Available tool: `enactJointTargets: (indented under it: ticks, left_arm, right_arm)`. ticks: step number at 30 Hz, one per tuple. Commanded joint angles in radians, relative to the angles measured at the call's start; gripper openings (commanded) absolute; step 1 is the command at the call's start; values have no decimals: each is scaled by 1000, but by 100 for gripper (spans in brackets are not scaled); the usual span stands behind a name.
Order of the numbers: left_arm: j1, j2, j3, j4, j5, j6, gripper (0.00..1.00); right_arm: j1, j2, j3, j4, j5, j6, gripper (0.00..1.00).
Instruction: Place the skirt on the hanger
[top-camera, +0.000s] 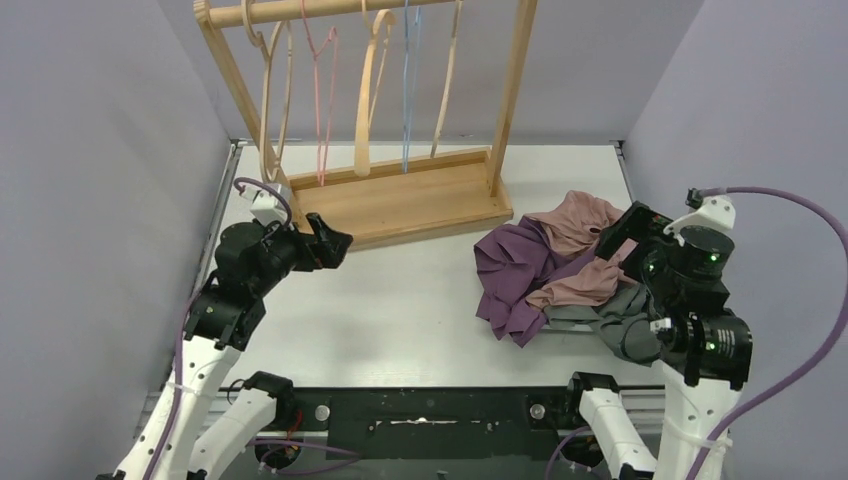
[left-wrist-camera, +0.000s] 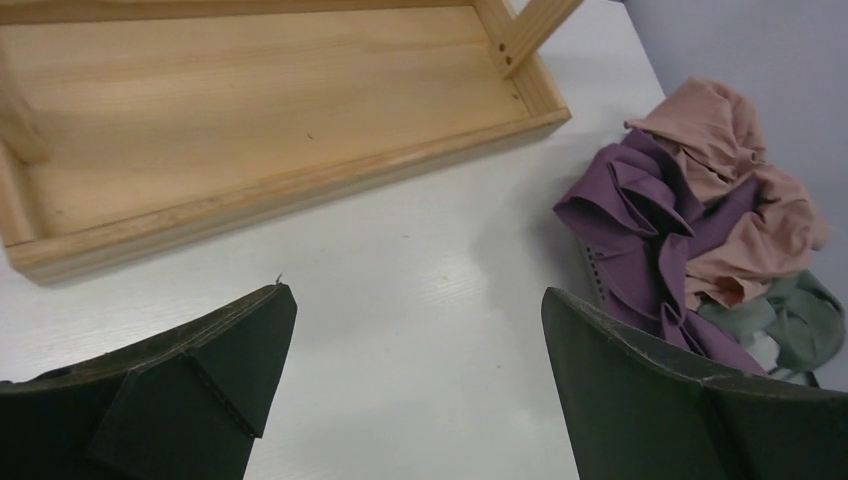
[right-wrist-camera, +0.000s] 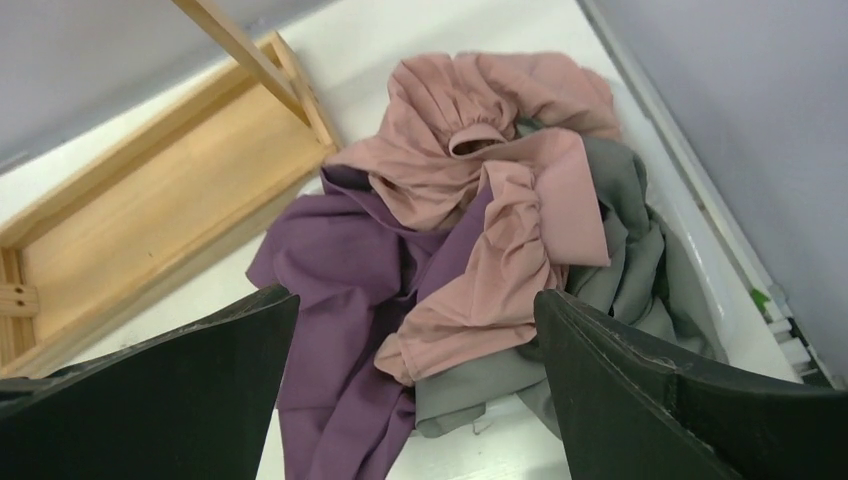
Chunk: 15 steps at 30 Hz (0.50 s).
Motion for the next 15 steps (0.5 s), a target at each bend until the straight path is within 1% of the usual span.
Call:
enactJointTargets:
  ticks: [1,5,7,10,12,15]
  left_arm:
    - [-12,-5,-77,164,157,-83,97]
    - [-13,0,-166,257,200,-156,97]
    - [-14,9,-186,290,206,-203,97]
    - [-14,33,-202,323,213,-226,97]
    - [-14,42,-214,334,191,-228,97]
    - [-13,53,-221,345,160,-219,97]
  right_arm:
    - [10,94,-67,-19,-7,39,92]
    - [9,180,-151,49,44,70,91]
    - [9,238,-163,72,109,86,90]
    - [9,320,-173,110,211,91,90]
    - [9,369,-195,178,264,73,90]
    - [9,449,-194,277,262,9,90]
